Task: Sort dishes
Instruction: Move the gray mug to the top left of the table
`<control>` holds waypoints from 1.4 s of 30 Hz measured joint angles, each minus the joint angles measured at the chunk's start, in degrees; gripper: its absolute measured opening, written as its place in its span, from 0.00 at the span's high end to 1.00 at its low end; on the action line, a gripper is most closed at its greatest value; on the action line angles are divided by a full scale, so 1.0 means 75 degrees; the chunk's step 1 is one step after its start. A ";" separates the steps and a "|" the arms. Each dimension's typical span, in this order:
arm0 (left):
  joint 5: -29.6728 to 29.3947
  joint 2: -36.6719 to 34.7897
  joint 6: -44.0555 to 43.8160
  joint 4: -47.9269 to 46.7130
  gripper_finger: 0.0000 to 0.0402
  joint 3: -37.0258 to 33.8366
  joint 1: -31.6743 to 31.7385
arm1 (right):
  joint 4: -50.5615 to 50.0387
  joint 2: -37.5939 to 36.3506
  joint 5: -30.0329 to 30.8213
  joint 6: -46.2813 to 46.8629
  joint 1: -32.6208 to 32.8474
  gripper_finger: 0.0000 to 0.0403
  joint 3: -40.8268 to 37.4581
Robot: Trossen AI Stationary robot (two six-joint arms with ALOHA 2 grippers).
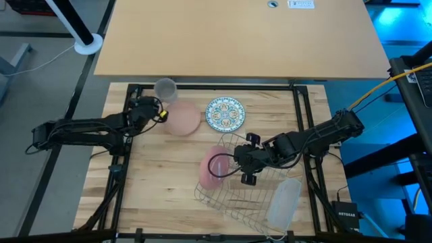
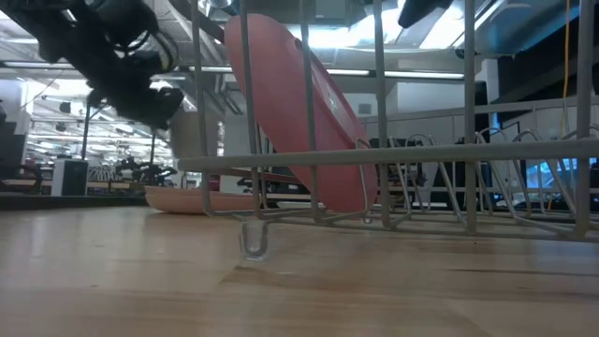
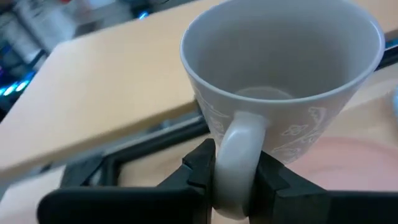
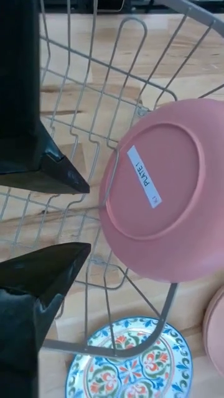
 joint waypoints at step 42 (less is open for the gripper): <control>0.0031 0.0064 -0.4760 -0.2687 0.61 -0.1096 0.0006 | 0.0033 0.0000 0.0386 -0.0036 -0.0001 0.65 -0.0003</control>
